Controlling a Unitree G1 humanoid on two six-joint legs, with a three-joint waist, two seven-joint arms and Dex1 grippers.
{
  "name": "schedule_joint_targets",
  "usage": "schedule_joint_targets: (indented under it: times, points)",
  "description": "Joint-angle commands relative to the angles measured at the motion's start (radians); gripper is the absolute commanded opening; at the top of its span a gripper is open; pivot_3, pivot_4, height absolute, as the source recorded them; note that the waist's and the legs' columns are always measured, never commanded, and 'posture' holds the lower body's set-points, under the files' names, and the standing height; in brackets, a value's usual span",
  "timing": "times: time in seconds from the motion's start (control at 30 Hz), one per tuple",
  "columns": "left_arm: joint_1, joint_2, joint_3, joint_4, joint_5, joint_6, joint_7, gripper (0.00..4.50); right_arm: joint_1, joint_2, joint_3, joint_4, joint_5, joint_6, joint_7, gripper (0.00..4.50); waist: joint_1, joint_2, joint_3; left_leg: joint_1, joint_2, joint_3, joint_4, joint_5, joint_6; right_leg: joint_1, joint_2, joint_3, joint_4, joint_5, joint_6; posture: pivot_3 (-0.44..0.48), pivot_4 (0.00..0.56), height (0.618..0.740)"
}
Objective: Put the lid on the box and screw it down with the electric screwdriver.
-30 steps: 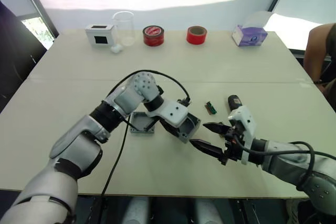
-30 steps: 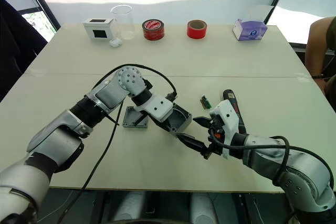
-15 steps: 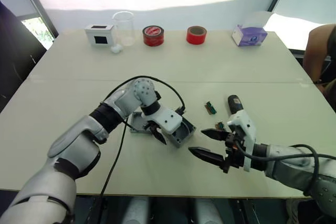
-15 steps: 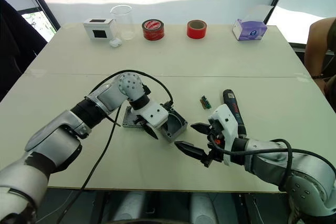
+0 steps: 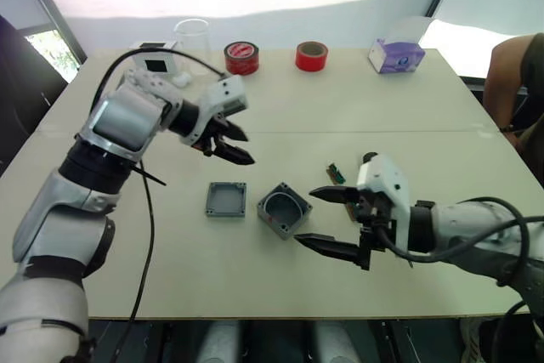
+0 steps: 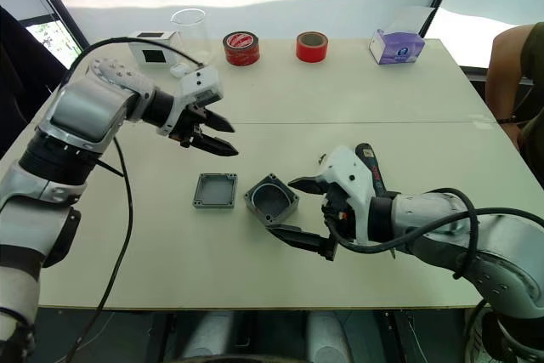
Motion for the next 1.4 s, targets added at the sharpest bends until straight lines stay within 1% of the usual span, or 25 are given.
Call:
schedule_joint_targets:
  times: [0.03,0.1,0.17,0.23,0.37,0.47,0.6,0.7,0.8,0.93,1.03,1.23,1.3,1.4]
  points:
    - [0.050,0.029,0.076,-0.103,0.014,0.206,0.153,3.17,-0.037,-0.002,0.044,-0.020,-0.083,-0.029,0.043,4.50,-0.002,0.000,0.000,0.000,0.000,0.000,0.000,0.000,0.000,0.000,0.000,0.000,0.000,0.000,0.000,0.000,0.150,0.740]
    - [0.071,0.024,0.103,-0.134,-0.014,0.300,0.195,3.17,-0.039,0.012,0.057,-0.014,-0.107,-0.041,0.057,4.50,0.001,0.000,0.000,0.000,0.000,0.000,0.000,0.000,0.000,-0.001,0.000,0.000,0.001,0.000,0.000,0.000,0.150,0.740]
    - [0.117,-0.006,0.148,-0.154,-0.040,0.403,0.256,3.17,-0.030,0.027,0.077,0.007,-0.148,-0.069,0.090,4.50,0.002,0.000,0.000,0.000,0.000,0.000,0.000,0.000,0.000,-0.001,-0.001,0.000,0.001,0.000,0.000,0.000,0.150,0.740]
    - [0.149,-0.027,0.183,-0.147,-0.066,0.432,0.314,3.17,-0.024,0.033,0.100,0.025,-0.196,-0.094,0.122,4.50,0.002,0.000,0.000,0.000,-0.001,0.000,0.000,0.000,0.000,-0.001,-0.002,0.000,0.001,0.000,0.000,0.000,0.150,0.740]
    - [0.215,-0.027,0.210,-0.150,-0.135,0.432,0.420,3.17,0.000,0.060,0.134,0.064,-0.273,-0.139,0.165,4.50,0.000,-0.001,0.000,0.000,-0.001,0.000,0.000,0.001,-0.001,-0.001,-0.002,0.001,0.001,0.000,0.000,0.000,0.150,0.740]
    - [0.251,-0.027,0.223,-0.159,-0.201,0.432,0.500,3.17,0.021,0.082,0.151,0.068,-0.314,-0.150,0.167,4.50,0.002,-0.001,0.000,0.000,-0.002,0.000,0.000,0.001,-0.002,-0.002,-0.003,0.001,0.002,0.000,0.000,0.000,0.150,0.740]
    - [0.279,-0.046,0.239,-0.155,-0.267,0.432,0.615,3.17,0.023,0.117,0.147,0.048,-0.314,-0.126,0.151,4.50,0.005,-0.001,0.000,0.000,-0.003,0.000,0.000,0.001,-0.003,-0.002,-0.005,0.001,0.002,0.000,0.000,0.000,0.150,0.740]
    - [0.301,-0.095,0.240,-0.157,-0.301,0.432,0.702,3.17,0.008,0.132,0.134,0.038,-0.311,-0.096,0.124,4.50,0.010,0.000,0.000,0.000,-0.003,0.000,0.000,0.002,-0.003,-0.002,-0.005,0.001,0.002,0.000,0.000,0.000,0.150,0.740]
    - [0.314,-0.112,0.247,-0.143,-0.330,0.432,0.760,3.17,-0.003,0.139,0.123,0.032,-0.303,-0.075,0.106,4.50,0.024,0.000,-0.001,0.002,-0.004,0.000,0.000,0.002,-0.003,-0.002,-0.006,0.001,0.002,0.000,0.000,0.000,0.150,0.740]
    - [0.341,-0.124,0.249,-0.126,-0.362,0.432,0.829,3.17,-0.011,0.143,0.106,0.024,-0.290,-0.047,0.088,4.50,0.024,0.000,-0.002,0.002,-0.004,0.000,0.000,0.002,-0.004,-0.001,-0.006,0.000,0.003,0.000,-0.001,0.000,0.150,0.740]
    - [0.346,-0.141,0.256,-0.118,-0.388,0.432,0.869,2.50,-0.008,0.137,0.085,0.025,-0.285,-0.035,0.082,4.50,0.025,0.002,-0.003,0.003,-0.004,0.000,-0.001,0.002,-0.004,0.000,-0.006,0.001,0.003,0.000,-0.001,0.000,0.150,0.740]
    - [0.343,-0.186,0.298,-0.109,-0.432,0.432,0.964,0.11,-0.004,0.132,0.038,0.039,-0.275,-0.019,0.086,4.50,0.026,0.002,-0.005,0.005,-0.005,0.000,-0.001,0.002,-0.004,0.002,-0.006,0.001,0.002,0.000,-0.001,0.000,0.150,0.740]
    - [0.331,-0.202,0.329,-0.099,-0.433,0.432,0.995,0.05,-0.009,0.135,0.022,0.048,-0.264,-0.012,0.087,4.50,0.027,0.002,-0.005,0.006,-0.005,0.000,-0.001,0.002,-0.004,0.003,-0.007,0.000,0.002,0.000,-0.001,0.000,0.150,0.740]
    - [0.282,-0.211,0.380,-0.088,-0.384,0.427,1.014,0.05,-0.029,0.171,-0.020,0.075,-0.217,-0.003,0.064,4.50,0.028,0.002,-0.005,0.007,-0.005,0.000,-0.001,0.002,-0.004,0.004,-0.007,0.000,0.002,0.000,-0.001,0.000,0.150,0.740]
